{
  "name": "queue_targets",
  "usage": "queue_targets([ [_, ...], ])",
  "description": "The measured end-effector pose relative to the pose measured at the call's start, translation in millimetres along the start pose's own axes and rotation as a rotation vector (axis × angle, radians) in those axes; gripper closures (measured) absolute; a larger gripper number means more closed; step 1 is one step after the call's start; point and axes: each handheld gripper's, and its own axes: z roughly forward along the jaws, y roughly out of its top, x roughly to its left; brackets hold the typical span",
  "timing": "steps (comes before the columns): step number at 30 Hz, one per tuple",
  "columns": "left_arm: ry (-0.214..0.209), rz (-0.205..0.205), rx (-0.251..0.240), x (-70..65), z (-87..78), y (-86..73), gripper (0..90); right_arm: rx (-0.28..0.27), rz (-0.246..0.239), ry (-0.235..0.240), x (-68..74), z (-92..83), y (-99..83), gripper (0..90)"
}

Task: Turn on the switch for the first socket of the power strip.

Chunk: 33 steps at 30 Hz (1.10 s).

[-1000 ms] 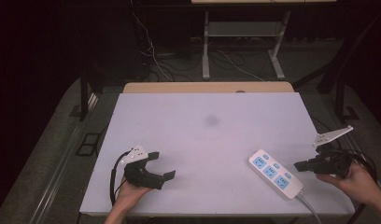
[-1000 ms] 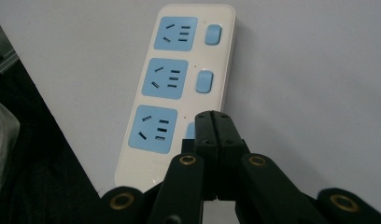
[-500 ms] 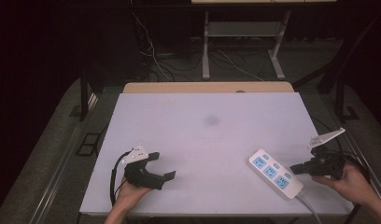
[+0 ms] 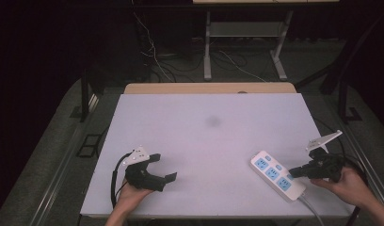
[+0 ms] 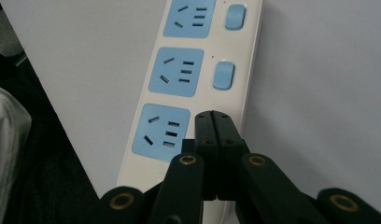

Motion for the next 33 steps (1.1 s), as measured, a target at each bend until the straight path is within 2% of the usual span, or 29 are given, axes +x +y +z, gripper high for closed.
queue_targets([
  [6, 0.002, 0.000, 0.000, 0.1, -0.1, -0.1, 0.0, -0.014, 0.001, 0.013, -0.6, 4.4, -0.9, 89.5],
  [11, 0.002, 0.002, 0.001, -0.3, -0.2, -0.1, 0.0, -0.014, -0.022, -0.004, 0.9, 5.1, -1.6, 89.8],
  [14, 0.004, 0.003, 0.000, -0.3, -0.2, -0.1, 0.0, -0.010, -0.018, 0.017, -0.5, 5.8, -2.5, 89.9],
  [33, 0.001, 0.006, 0.006, -0.3, 1.0, -0.3, 0.0, -0.004, -0.007, 0.022, -2.0, 8.2, -3.8, 90.0],
])
